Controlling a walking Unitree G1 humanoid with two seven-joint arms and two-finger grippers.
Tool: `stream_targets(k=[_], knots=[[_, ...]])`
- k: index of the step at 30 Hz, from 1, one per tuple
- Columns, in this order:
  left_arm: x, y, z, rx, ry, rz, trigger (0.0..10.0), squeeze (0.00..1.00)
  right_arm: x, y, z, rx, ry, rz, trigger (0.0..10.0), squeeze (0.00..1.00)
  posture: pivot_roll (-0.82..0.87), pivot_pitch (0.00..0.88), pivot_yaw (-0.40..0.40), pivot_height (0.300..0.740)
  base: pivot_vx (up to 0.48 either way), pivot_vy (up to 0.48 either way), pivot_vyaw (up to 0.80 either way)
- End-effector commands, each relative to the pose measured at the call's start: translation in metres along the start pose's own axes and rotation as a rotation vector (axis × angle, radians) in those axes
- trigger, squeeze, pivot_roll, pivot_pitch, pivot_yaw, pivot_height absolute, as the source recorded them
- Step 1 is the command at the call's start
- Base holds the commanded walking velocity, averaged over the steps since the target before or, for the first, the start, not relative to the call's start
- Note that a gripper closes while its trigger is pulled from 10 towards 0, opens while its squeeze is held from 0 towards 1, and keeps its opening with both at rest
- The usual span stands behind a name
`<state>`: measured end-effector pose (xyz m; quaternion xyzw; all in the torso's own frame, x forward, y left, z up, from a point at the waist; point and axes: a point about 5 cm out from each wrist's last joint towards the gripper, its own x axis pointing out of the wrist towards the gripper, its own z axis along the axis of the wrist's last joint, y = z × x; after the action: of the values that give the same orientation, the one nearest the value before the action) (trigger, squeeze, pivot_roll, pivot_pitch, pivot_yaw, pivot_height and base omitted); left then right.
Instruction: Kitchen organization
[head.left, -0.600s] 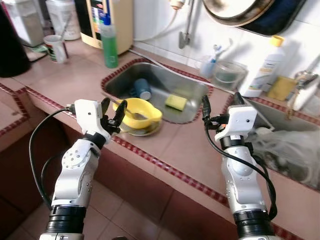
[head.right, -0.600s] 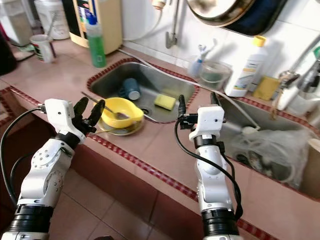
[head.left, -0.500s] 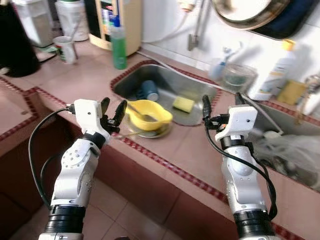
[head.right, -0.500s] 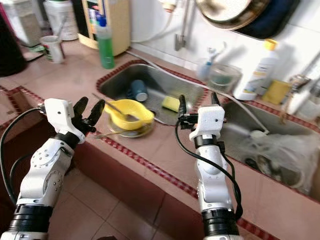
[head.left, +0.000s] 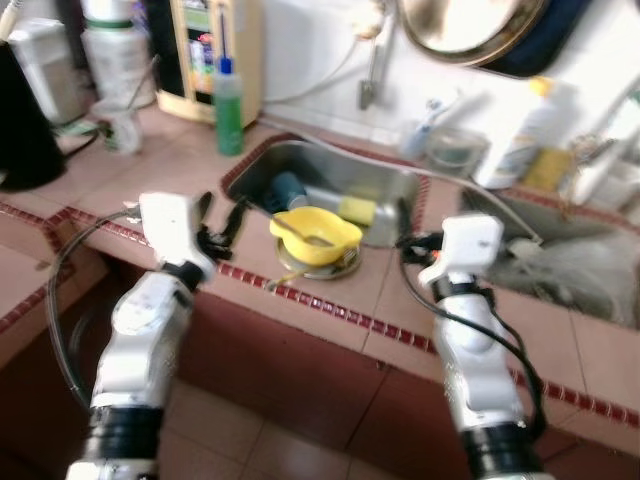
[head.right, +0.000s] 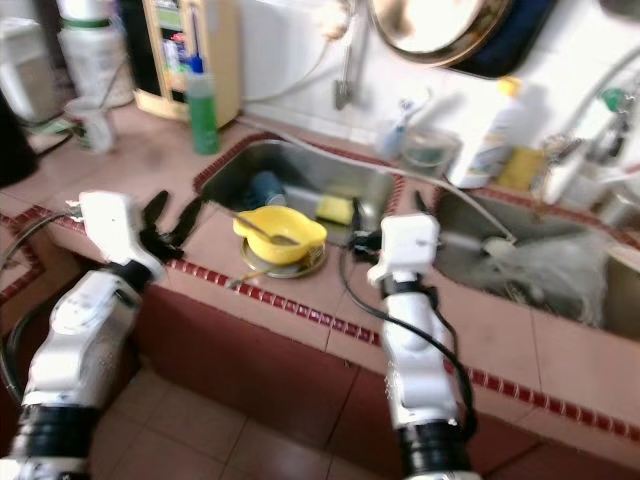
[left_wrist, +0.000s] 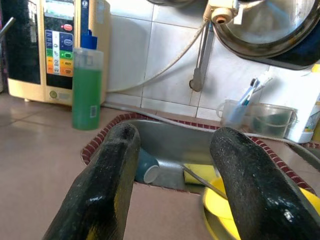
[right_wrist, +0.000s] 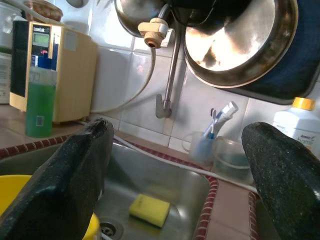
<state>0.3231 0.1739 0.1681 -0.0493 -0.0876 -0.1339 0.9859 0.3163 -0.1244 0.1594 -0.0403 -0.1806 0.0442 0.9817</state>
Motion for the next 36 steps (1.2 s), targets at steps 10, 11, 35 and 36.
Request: stream_targets(k=[10,11,35,36], knots=[[0.015,-0.023,-0.006,-0.015,0.078,-0.109,10.0,0.00,0.002,-0.010,0.005,-0.026,-0.021,-0.027,10.0,0.00,0.11,0.000,-0.071,0.740,0.000,0.039,-0.08],[0.015,-0.024,-0.006,-0.021,0.083,-0.114,10.0,0.00,0.002,-0.009,0.005,-0.026,-0.022,-0.024,10.0,0.00,0.11,0.000,-0.071,0.740,0.000,0.000,0.00],[0.016,-0.017,-0.021,-0.013,0.242,-0.109,10.0,0.00,-0.030,0.014,0.000,0.015,0.105,0.275,10.0,0.00,0.08,0.000,-0.049,0.740,0.000,0.000,0.00],[0.016,-0.017,-0.023,-0.015,0.259,-0.104,10.0,0.00,-0.031,0.016,0.001,0.020,0.104,0.295,10.0,0.00,0.08,0.000,-0.049,0.740,0.000,0.000,0.00]])
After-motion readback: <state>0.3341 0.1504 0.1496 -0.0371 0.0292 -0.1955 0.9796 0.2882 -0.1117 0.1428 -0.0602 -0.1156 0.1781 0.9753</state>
